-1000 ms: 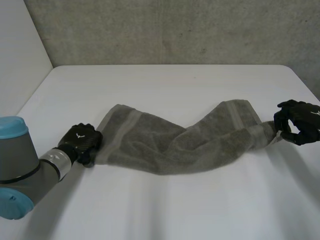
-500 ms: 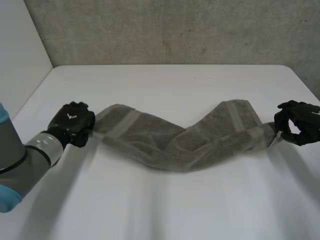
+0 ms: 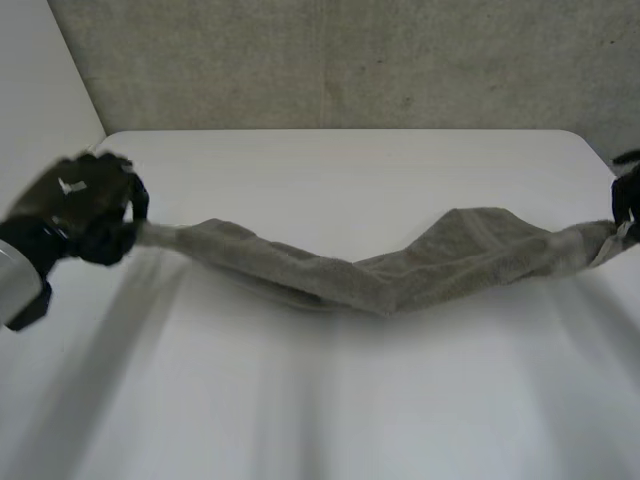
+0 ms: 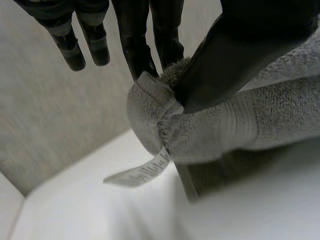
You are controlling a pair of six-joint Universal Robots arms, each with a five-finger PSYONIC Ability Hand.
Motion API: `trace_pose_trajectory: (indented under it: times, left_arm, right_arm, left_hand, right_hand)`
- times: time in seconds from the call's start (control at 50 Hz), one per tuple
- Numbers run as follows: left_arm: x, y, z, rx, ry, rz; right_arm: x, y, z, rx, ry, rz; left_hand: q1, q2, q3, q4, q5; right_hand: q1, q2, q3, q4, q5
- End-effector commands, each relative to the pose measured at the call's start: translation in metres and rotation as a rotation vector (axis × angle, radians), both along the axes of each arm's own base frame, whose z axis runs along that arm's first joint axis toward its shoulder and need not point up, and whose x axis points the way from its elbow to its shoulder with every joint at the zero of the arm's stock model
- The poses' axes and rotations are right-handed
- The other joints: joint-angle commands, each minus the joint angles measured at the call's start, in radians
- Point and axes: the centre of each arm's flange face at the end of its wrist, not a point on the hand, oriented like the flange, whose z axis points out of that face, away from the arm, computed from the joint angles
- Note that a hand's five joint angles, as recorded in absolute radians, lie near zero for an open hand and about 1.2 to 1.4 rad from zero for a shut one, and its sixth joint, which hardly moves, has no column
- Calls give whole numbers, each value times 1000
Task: Fold the towel.
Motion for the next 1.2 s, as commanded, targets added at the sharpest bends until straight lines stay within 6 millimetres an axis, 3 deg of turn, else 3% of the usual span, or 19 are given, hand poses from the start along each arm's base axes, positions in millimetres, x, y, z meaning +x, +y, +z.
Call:
trace_pose_trajectory:
  times: [0.02,0.22,0.34,0.38,0.42,0.5,0.56,0.66,0.72,0.78,0.82,0.84,0.86,0.88,0.92,0.98,1.04,1.14,1.2]
  left_arm:
    - [0,-1,53,-98,134,-2]
    - [7,-17,73,-138,191,29]
    - [11,-43,61,-89,191,53]
    - [11,-51,56,-69,191,56]
    - [9,-63,43,-29,186,57]
    - [6,-82,21,43,183,57]
    - [6,-88,17,53,184,55]
    - [-11,-121,12,30,189,12]
    - [-21,-130,17,-1,199,-15]
    - [-37,-153,36,-122,254,-45]
    - [-35,-172,76,-306,362,7]
    - [-35,-172,76,-306,362,7]
    - [-33,-175,100,-394,423,26]
    - [-33,-175,100,-395,424,26]
    - [-28,-168,139,-515,512,22]
    - [-25,-154,161,-558,542,-9]
    - [-25,-150,158,-542,532,-25]
    - [-18,-151,127,-435,487,-46]
    - [-11,-149,85,-304,453,-50]
  right_arm:
    - [7,1,35,-57,-14,74]
    - [18,-12,74,-183,31,107]
    - [-10,-72,64,-299,67,-84]
    - [-6,-84,58,-344,81,-112]
    - [24,-88,56,-412,91,-130]
    - [45,-88,45,-432,127,-196]
    - [50,-88,42,-449,156,-187]
    - [101,-96,21,-493,224,-48]
    - [119,-110,30,-553,211,-25]
    - [124,-120,44,-606,195,-44]
    - [124,-132,92,-733,107,-150]
    - [124,-133,92,-733,107,-151]
    - [120,-134,118,-799,36,-203]
    - [115,-133,139,-844,-37,-228]
    - [115,-127,154,-864,-104,-214]
    - [115,-116,166,-835,-181,-143]
    - [113,-115,150,-765,-172,-84]
    - [100,-111,124,-673,-130,-46]
    - [95,-106,100,-602,-107,-2]
  left_hand:
    - [87,92,-43,-50,71]
    - [87,92,-43,-50,71]
    - [87,92,-43,-50,71]
    - [87,92,-43,-50,71]
    - [87,92,-43,-50,71]
    - [87,92,-43,-50,71]
    - [87,92,-43,-50,71]
    - [87,92,-43,-50,71]
    - [87,92,-43,-50,71]
    - [87,92,-43,-50,71]
    - [87,92,-43,-50,71]
    - [87,92,-43,-50,71]
    - [87,92,-43,-50,71]
    - [87,92,-43,-50,71]
    - [87,92,-43,-50,71]
    - [87,92,-43,-50,71]
    - [87,92,-43,-50,71]
    - [87,92,-43,-50,71]
    - [87,92,-43,-50,71]
  right_hand:
    - [109,102,-7,-60,78]
    - [109,102,-7,-60,78]
    - [109,102,-7,-60,78]
    - [109,102,-7,-60,78]
    - [109,102,-7,-60,78]
    - [109,102,-7,-60,78]
    - [109,102,-7,-60,78]
    - [109,102,-7,-60,78]
    - [109,102,-7,-60,78]
    - [109,102,-7,-60,78]
    - [109,102,-7,-60,78]
    - [109,102,-7,-60,78]
    - [109,102,-7,-60,78]
    - [109,102,-7,-60,78]
    - [109,102,-7,-60,78]
    - [109,102,-7,-60,78]
    - [109,102,-7,-60,78]
    - [109,102,-7,-60,78]
    - [109,102,-7,-60,78]
